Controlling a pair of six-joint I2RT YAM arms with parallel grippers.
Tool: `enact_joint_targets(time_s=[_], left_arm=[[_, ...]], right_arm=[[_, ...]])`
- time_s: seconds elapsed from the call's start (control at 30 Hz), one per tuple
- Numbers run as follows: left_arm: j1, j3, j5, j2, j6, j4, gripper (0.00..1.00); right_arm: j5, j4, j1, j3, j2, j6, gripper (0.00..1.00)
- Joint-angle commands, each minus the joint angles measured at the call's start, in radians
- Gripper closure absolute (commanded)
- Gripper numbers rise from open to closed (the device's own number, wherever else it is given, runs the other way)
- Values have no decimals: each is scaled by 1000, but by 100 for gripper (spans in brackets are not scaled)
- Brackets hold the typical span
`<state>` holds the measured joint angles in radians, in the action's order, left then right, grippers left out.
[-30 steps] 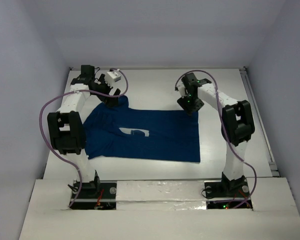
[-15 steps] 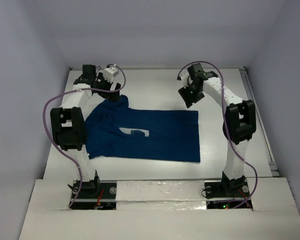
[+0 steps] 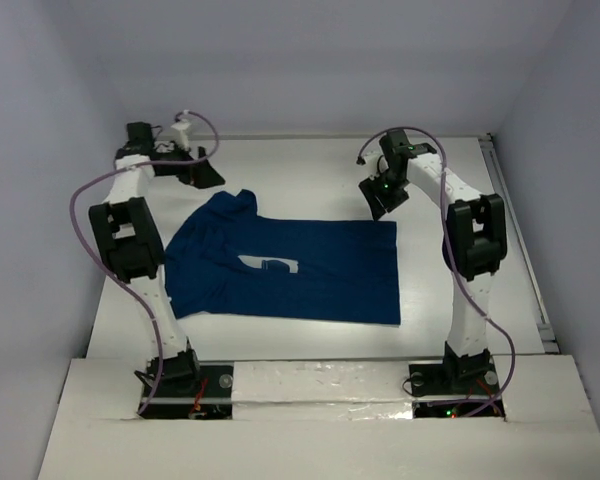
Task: Fold and stack the t-shirts
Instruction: Grap the side of the flattened tshirt furthest away from the robot with both arms
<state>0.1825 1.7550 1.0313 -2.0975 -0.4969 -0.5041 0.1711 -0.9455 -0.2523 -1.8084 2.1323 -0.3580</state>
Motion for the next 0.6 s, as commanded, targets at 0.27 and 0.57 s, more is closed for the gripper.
enact_joint_targets(time_s=[0.27,0.57], left_arm=[[-8,-490,-514,744,329,829,1],[-8,-100,-399,331,252,294,20]], right_arm=[[85,200,2,38,-282,45,44],[53,70,2,-28,-124,39,44]])
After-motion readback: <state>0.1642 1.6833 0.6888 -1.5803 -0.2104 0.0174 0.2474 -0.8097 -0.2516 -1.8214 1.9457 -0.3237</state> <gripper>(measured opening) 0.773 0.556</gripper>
